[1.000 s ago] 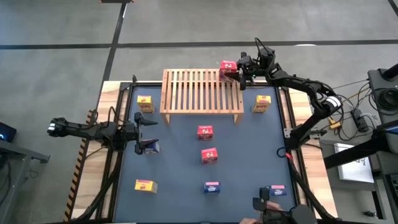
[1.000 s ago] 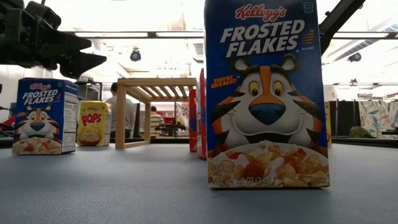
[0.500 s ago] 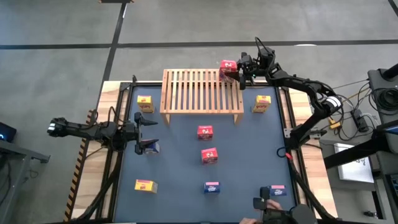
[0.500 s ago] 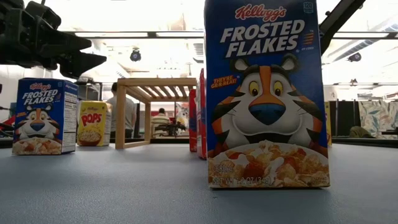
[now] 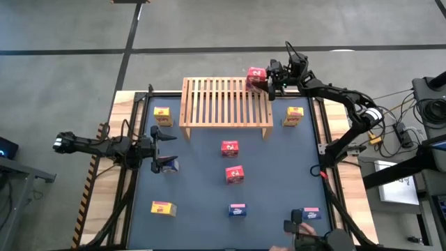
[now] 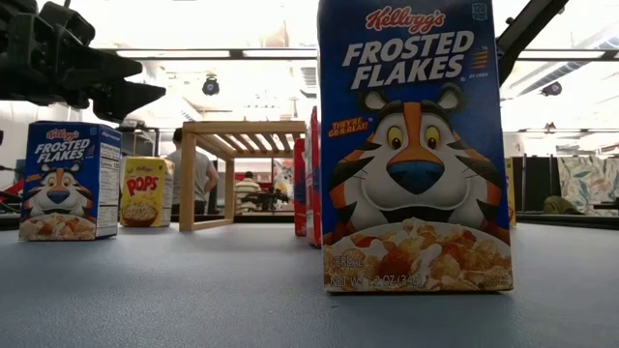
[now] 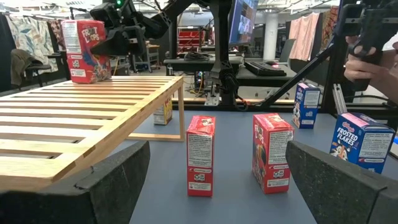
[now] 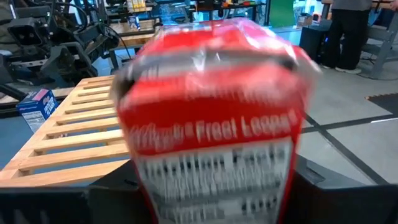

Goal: Stack cereal on shelf
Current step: Put the bottom right red cereal box on the shelf, then put the top blue cereal box on the shelf

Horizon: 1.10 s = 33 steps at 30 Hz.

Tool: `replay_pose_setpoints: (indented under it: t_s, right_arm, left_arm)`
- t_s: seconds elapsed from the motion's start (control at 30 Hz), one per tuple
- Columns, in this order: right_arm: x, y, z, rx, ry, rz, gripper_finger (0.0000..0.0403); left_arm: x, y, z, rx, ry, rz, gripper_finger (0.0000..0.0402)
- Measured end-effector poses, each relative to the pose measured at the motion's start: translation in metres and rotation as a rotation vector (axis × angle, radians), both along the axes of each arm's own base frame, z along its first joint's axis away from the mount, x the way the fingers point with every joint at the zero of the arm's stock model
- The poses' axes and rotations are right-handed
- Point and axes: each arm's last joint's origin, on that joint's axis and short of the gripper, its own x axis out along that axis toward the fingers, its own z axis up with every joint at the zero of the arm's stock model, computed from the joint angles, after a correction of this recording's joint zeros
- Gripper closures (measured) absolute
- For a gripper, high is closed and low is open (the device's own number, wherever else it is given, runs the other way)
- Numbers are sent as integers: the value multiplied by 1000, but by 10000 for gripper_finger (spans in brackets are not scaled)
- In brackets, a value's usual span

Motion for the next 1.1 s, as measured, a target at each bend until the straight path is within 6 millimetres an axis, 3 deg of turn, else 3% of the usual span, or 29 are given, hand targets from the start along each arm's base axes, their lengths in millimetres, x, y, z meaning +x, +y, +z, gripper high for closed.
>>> replay_pose_setpoints:
  t_s: [0.63,1.1]
  right_arm:
    - [-7,1,6,1,0,-5,124]
    - [-47,21,31,-28,60,-72,115]
  left_arm:
    - [0,0,0,0,0,1,43]
    - [0,0,0,0,0,0,43]
